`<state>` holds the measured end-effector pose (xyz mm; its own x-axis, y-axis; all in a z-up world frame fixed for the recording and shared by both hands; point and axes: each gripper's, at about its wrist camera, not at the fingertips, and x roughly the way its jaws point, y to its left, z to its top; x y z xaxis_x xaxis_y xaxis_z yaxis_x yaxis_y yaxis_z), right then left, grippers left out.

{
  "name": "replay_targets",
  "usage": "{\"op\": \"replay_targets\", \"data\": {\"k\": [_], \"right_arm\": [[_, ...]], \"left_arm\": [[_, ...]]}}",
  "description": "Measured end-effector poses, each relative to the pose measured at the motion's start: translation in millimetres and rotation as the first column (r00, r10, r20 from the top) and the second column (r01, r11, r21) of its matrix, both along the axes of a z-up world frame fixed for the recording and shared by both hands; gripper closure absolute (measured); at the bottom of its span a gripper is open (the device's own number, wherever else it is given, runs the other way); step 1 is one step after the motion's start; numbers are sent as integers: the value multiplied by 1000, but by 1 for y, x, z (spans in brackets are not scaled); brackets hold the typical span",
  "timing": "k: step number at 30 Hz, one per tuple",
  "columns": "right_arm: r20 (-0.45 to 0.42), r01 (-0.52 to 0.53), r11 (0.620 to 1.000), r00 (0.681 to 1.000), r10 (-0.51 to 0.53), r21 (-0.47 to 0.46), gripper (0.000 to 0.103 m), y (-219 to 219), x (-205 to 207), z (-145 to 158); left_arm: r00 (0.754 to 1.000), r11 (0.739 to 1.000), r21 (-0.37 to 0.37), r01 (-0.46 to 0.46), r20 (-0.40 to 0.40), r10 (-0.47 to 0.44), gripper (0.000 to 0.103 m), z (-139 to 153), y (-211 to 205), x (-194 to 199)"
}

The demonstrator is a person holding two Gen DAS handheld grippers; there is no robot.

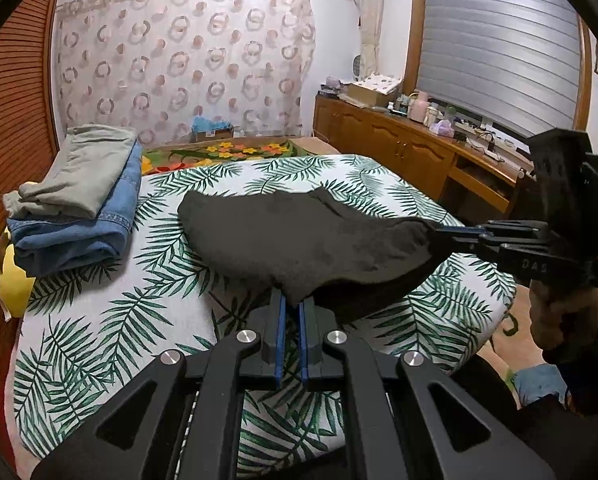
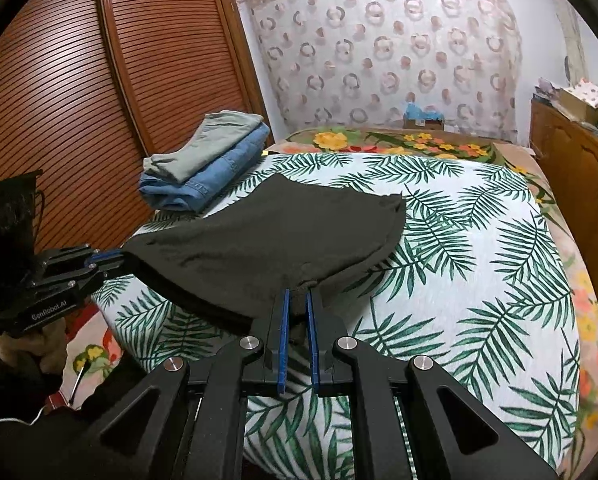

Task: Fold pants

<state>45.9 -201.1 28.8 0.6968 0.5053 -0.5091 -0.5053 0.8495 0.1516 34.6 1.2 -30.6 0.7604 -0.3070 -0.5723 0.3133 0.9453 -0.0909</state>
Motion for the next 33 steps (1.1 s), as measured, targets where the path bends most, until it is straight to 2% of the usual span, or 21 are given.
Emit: {"op": "replay_targets", "data": {"k": [12, 24, 27, 33], "right_arm": [[27, -5, 1000, 1000, 5, 14, 95, -10, -24, 9], [90, -9, 1000, 996, 9, 2, 95, -16, -52, 25], [93, -12, 1000, 996, 12, 1, 95, -18, -54, 24], [55, 0, 1000, 998, 0, -7, 95, -15, -35, 13]], "left_arm": [[999, 1000, 1, 31, 42, -31, 97, 17, -4, -14], [995, 998, 10, 55, 89, -55, 97, 37, -5, -30], [995, 998, 12, 54, 86, -55, 97, 36, -5, -30], [999, 999, 21, 38, 14, -39, 97, 21, -4, -13]]}}
